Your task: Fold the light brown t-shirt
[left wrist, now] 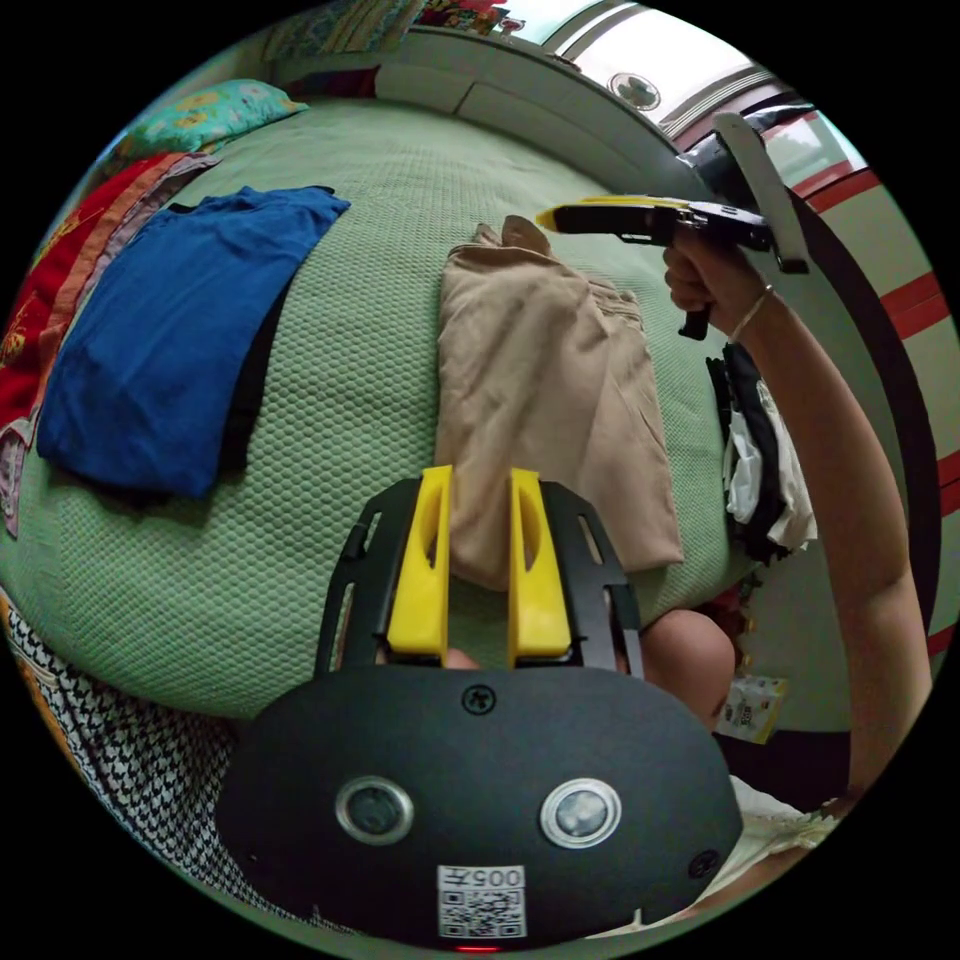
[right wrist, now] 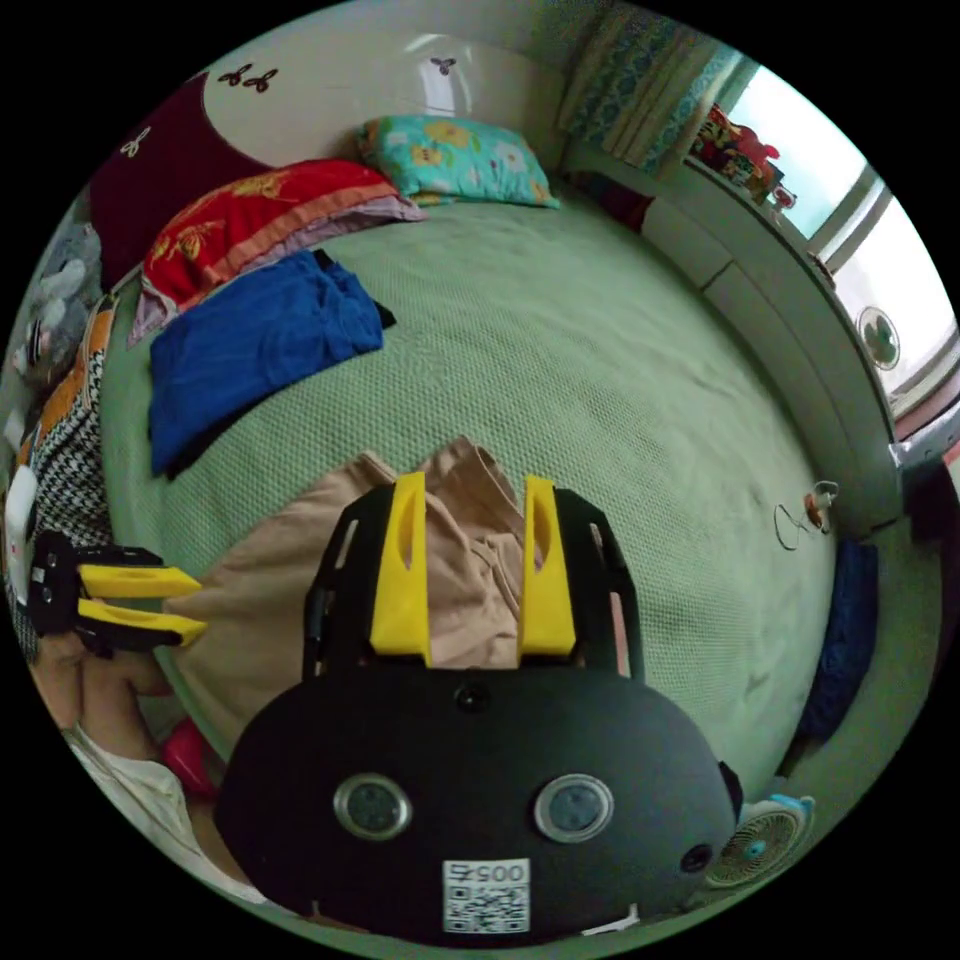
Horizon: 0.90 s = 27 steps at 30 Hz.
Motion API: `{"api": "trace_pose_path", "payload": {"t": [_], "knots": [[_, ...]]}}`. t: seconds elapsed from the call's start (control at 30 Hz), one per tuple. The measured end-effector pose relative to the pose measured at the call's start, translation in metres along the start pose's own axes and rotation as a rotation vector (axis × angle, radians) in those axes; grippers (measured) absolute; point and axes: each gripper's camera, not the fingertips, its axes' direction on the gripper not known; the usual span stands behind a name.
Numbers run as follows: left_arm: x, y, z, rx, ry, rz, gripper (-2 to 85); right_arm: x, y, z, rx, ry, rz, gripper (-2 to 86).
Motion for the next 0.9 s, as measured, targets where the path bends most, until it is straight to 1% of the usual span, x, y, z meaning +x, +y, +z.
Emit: {"api": "trace_pose_path", "payload": {"t": [0.07, 0.2, 0.23, 0.27, 0.33, 0.4, 0.47, 0.53, 0.57, 0.7, 0.77, 0.83, 0.9], "knots": [[0.001, -0.002, 0.0, -0.001, 0.0, 0.002, 9.6, -0.006, -0.001, 0.011, -0.069, 0.01, -0.058, 11.4], [0.002, -0.007, 0.0, -0.001, -0.005, 0.007, 9.5, -0.014, 0.005, 0.025, -0.104, -0.01, -0.106, 10.8], [0.002, -0.008, 0.0, -0.003, -0.005, 0.007, 9.5, -0.016, 0.009, 0.027, -0.102, 0.007, -0.12, 9.5], [0.002, -0.009, 0.0, -0.003, -0.004, 0.007, 9.5, -0.018, 0.013, 0.027, -0.094, 0.03, -0.129, 5.2], [0.001, -0.011, 0.0, -0.004, 0.0, 0.006, 9.4, -0.018, 0.021, 0.022, -0.065, 0.088, -0.122, 0.8], [0.001, -0.013, 0.0, -0.007, -0.001, 0.008, 9.4, -0.014, 0.029, 0.013, -0.034, 0.099, -0.137, -0.9], [0.002, -0.014, -0.001, -0.007, -0.004, 0.01, 9.4, 0.003, 0.037, -0.001, 0.027, 0.114, -0.058, -1.5], [0.001, -0.016, -0.001, -0.008, -0.009, 0.012, 9.4, 0.021, 0.042, -0.009, 0.069, 0.078, 0.029, -1.6], [0.001, -0.016, -0.001, -0.008, -0.01, 0.012, 9.4, 0.032, 0.047, -0.009, 0.073, 0.047, 0.075, -1.6], [-0.001, -0.021, -0.004, -0.003, 0.002, 0.002, 9.4, 0.063, 0.068, -0.007, 0.075, 0.038, 0.235, -1.0], [0.0, -0.022, -0.006, 0.001, 0.001, 0.004, 9.4, 0.084, 0.086, -0.015, 0.102, -0.047, 0.318, 0.7], [0.003, -0.024, -0.006, -0.002, -0.015, 0.015, 9.4, 0.101, 0.097, -0.023, 0.082, -0.144, 0.362, 2.0], [0.004, -0.025, -0.009, 0.0, -0.028, 0.021, 9.5, 0.116, 0.115, -0.05, 0.176, -0.205, 0.393, 2.4]]}}
